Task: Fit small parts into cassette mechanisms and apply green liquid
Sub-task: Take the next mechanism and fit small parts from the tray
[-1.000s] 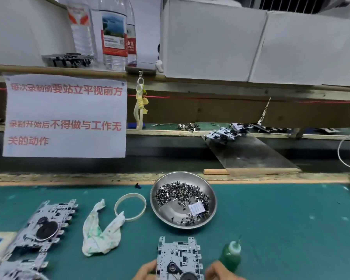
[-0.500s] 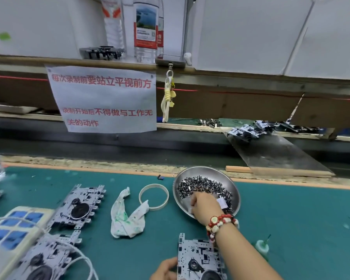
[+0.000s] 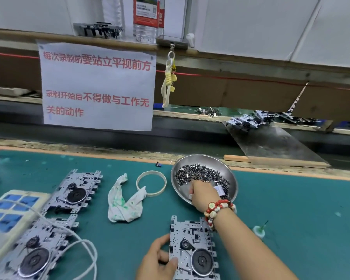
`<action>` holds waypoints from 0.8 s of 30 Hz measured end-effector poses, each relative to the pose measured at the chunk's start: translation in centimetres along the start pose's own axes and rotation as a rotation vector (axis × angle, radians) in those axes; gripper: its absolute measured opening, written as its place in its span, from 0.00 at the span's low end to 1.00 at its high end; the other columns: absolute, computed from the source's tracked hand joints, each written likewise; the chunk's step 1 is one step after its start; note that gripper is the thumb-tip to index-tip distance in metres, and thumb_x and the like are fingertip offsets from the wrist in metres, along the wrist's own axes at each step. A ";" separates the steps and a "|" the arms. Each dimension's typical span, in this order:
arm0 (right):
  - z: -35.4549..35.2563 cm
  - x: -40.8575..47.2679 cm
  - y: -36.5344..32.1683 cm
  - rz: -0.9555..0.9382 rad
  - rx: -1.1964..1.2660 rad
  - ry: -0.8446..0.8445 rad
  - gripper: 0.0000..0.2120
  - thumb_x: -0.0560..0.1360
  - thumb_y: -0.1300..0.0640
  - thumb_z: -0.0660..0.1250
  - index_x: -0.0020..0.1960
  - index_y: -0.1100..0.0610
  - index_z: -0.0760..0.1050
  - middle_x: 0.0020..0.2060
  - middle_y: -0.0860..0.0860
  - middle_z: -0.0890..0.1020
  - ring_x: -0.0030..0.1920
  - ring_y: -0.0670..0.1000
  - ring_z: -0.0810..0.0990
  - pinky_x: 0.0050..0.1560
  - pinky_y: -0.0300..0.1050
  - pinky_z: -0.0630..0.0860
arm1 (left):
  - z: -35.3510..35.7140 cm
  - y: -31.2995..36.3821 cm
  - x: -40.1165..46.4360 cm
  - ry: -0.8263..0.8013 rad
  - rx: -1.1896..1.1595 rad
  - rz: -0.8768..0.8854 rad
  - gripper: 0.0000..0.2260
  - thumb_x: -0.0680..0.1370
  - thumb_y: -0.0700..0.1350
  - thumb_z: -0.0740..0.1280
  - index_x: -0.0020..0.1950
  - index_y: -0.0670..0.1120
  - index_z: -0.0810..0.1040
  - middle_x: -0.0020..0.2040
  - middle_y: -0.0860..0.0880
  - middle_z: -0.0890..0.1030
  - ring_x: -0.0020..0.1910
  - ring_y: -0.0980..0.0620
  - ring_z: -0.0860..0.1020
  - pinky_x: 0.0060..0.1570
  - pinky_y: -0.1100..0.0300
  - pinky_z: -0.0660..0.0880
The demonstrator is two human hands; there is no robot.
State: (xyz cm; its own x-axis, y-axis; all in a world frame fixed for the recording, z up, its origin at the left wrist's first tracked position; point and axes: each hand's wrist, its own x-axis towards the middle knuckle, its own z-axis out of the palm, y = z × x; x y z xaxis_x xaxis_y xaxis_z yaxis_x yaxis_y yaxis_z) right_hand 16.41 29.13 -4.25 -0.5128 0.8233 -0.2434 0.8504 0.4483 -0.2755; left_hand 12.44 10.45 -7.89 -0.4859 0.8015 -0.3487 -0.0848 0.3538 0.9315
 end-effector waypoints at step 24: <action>-1.2 -2.1 0.3 -0.101 0.219 0.060 0.06 0.78 0.63 0.58 0.52 0.61 0.73 0.53 0.57 0.78 0.48 0.52 0.75 0.50 0.41 0.72 | -0.1 -0.2 1.3 0.069 0.346 0.084 0.21 0.75 0.44 0.66 0.63 0.60 0.64 0.28 0.57 0.75 0.31 0.61 0.73 0.35 0.75 0.67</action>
State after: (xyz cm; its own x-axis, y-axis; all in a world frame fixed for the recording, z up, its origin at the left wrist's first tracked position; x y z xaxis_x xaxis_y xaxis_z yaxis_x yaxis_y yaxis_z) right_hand 17.89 27.96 -2.74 -0.5801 0.8006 -0.1504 0.7461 0.4481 -0.4925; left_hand 11.72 11.33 -8.48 -0.5374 0.8045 -0.2531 0.2520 0.4396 0.8621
